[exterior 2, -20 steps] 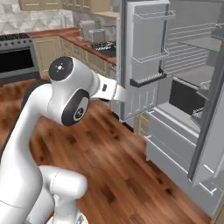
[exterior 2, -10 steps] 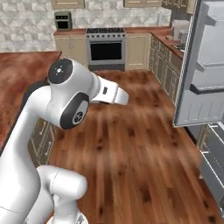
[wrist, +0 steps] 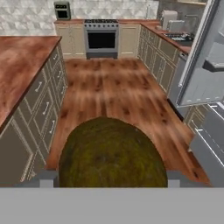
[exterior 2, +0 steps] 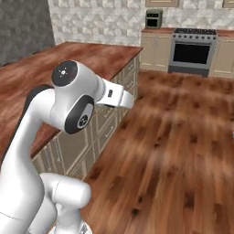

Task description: Take the cheese, fish, and avocado from the fridge and place them on the plate on the dining counter to create an appetizer plate.

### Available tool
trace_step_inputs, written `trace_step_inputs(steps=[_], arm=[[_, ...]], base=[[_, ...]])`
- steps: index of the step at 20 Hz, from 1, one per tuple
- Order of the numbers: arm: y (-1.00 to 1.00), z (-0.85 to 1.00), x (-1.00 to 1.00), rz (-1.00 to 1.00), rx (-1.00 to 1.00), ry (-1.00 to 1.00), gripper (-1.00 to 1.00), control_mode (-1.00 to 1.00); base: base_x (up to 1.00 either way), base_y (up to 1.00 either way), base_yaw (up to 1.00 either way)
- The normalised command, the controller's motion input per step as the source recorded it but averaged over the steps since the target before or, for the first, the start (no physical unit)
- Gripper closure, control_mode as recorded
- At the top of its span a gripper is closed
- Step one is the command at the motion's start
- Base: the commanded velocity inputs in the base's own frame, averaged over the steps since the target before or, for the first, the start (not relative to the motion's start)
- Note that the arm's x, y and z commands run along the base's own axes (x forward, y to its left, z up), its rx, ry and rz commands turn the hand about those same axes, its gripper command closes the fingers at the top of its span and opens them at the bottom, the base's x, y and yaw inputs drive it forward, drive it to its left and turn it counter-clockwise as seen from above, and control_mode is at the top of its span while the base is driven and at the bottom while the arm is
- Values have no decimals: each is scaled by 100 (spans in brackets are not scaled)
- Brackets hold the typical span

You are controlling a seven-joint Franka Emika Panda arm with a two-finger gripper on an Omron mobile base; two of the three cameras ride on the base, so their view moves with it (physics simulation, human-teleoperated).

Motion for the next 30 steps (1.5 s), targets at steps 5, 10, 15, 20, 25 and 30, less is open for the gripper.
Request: trace_step_inputs(steps=[5,10,15,20,25,30], arm=[[0,0,0,0,0,0,100,100],[0,0,0,0,0,0,100,100],[0,0,0,0,0,0,100,100],[0,0,0,0,0,0,100,100],[0,0,0,0,0,0,100,100],[0,0,0,0,0,0,100,100]], base=[[-100,31,45],[-100,67,41],[-100,91,39],[-68,100,31],[5,100,5],[52,100,0]])
